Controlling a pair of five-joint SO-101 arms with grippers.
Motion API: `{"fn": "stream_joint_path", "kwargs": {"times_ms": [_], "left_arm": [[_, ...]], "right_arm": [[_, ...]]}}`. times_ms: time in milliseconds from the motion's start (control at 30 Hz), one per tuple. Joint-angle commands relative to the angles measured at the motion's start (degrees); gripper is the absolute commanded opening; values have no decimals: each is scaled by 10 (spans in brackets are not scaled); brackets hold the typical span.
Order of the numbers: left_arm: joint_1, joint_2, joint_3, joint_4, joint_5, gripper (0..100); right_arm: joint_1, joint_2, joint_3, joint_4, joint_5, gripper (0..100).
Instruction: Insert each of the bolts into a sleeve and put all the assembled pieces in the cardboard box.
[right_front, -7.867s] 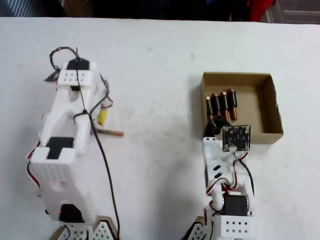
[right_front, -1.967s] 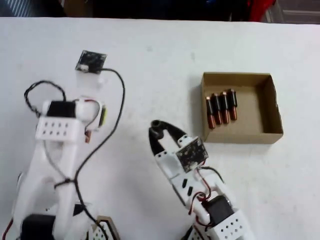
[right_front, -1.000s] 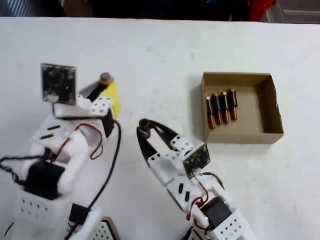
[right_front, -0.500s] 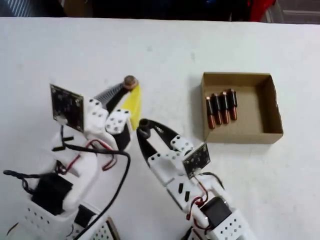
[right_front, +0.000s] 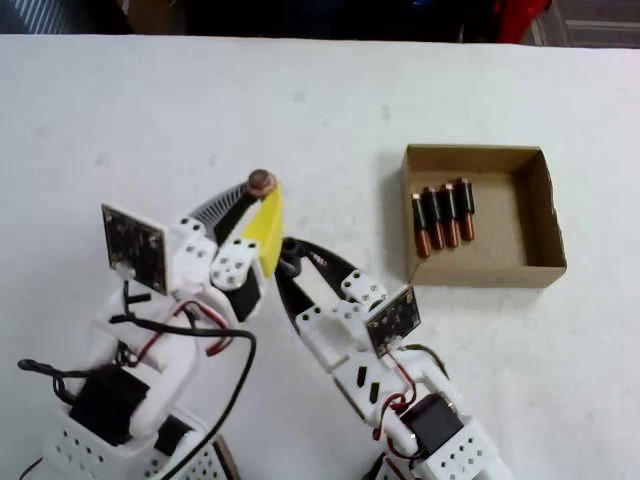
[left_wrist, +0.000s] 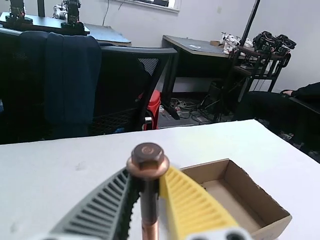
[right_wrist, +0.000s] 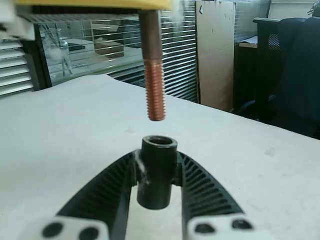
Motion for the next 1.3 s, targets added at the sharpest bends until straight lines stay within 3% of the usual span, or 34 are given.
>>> {"fn": "stream_joint_path", "kwargs": {"times_ms": [0, 1267], "left_arm": [[33, -10, -11, 1, 5, 23], [10, -11, 25, 18, 5, 23]], "right_arm": [[-1, -4, 5, -13, 34, 17], [-1, -5, 5, -13, 59, 17]]}}
